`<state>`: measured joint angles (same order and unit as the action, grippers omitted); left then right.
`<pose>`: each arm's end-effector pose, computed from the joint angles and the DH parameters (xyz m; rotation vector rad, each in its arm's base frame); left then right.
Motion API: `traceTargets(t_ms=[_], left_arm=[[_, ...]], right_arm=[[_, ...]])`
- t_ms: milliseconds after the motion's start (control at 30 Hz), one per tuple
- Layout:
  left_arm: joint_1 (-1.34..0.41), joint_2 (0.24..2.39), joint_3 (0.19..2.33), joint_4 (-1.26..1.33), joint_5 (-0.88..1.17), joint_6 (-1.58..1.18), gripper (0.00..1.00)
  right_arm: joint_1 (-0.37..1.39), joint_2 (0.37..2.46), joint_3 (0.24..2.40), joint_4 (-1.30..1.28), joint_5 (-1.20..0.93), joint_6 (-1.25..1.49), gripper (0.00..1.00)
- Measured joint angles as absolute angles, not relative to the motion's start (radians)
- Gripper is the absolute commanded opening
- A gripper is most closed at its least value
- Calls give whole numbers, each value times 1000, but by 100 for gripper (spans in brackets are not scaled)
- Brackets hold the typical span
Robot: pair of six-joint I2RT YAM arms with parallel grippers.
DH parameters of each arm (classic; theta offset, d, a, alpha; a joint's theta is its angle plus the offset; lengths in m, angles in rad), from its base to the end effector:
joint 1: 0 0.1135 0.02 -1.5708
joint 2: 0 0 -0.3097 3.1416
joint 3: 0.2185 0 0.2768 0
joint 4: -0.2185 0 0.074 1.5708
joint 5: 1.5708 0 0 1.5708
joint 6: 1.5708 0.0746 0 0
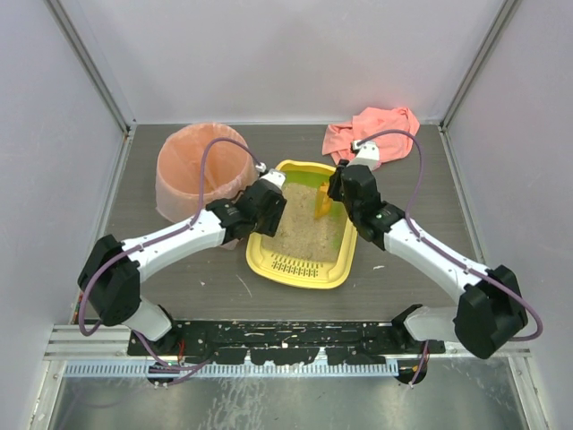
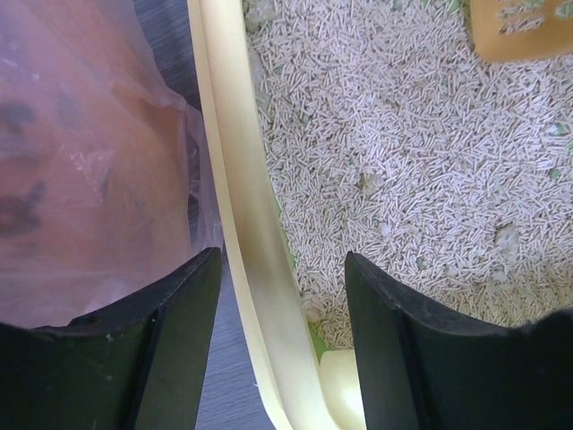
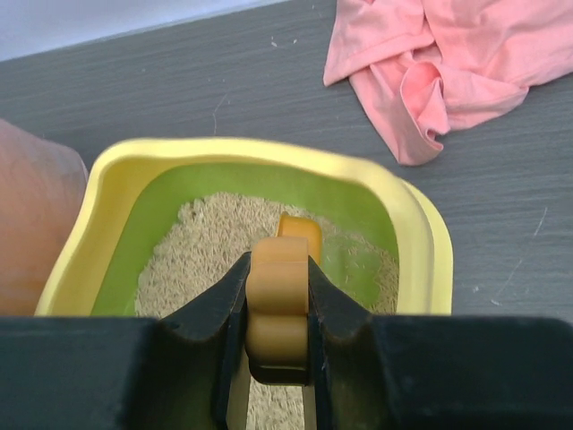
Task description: Clean the litter box
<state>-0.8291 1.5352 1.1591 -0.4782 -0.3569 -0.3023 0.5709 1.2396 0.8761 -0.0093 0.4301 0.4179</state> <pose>0.2738 -0.2603 0.2710 0.4592 2.3132 -0.1139 0.2905 0.1496 0.3147 0.1369 1.9112 0.2495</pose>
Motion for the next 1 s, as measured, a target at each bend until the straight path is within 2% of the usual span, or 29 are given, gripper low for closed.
traceTargets(t_ms=[300,533,1000], left_arm=[[-829,1525,1099,-472,-354,-303,50],[-829,1525,1099,-459,-354,-300,48],[-829,1539,1100,-452,-357,-250,47]], right_arm=[[484,1389,955,38,382,450,1],[456,1403,944,79,294,489,1],[424,1489,802,419,69,641,1]])
